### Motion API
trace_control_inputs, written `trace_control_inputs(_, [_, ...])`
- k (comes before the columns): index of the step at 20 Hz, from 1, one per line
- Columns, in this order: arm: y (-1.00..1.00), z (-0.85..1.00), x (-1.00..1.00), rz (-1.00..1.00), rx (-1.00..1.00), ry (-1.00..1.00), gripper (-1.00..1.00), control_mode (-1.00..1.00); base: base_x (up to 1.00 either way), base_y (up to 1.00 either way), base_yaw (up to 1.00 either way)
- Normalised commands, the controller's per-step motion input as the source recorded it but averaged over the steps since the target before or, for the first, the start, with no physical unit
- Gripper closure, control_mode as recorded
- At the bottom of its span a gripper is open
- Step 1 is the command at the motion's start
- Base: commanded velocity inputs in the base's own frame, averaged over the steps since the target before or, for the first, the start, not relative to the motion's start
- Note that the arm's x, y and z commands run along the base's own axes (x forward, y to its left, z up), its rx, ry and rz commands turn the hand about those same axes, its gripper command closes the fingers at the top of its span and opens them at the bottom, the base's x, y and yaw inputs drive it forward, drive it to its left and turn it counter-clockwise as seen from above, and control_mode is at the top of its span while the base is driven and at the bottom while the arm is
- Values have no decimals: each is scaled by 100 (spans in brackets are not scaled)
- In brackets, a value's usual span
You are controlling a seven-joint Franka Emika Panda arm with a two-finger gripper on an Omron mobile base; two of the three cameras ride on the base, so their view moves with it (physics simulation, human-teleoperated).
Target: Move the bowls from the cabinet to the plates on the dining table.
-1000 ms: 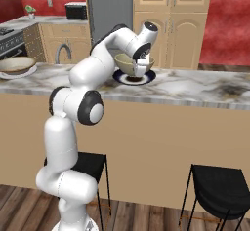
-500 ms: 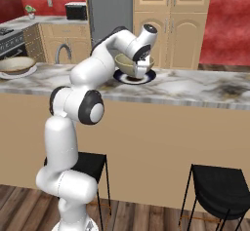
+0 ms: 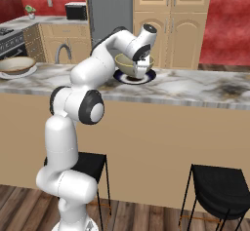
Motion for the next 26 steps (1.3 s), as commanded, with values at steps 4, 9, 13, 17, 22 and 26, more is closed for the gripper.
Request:
trace_control_inputs(4, [0,0,0,0,0,0,-100,-100,0,0,0])
trace_control_inputs(9, [0,0,0,0,0,0,-100,-100,0,0,0])
trace_control_inputs(13, [0,2,-1,0,0,0,-100,-100,0,0,0])
trace_control_inputs(17, [0,9,-11,0,-1,0,-100,-100,0,0,0])
trace_control_inputs(22, [0,25,-29,-2,-5,0,-100,-100,0,0,0])
trace_control_inputs(26, [0,36,-38,-5,-8,0,-100,-100,0,0,0])
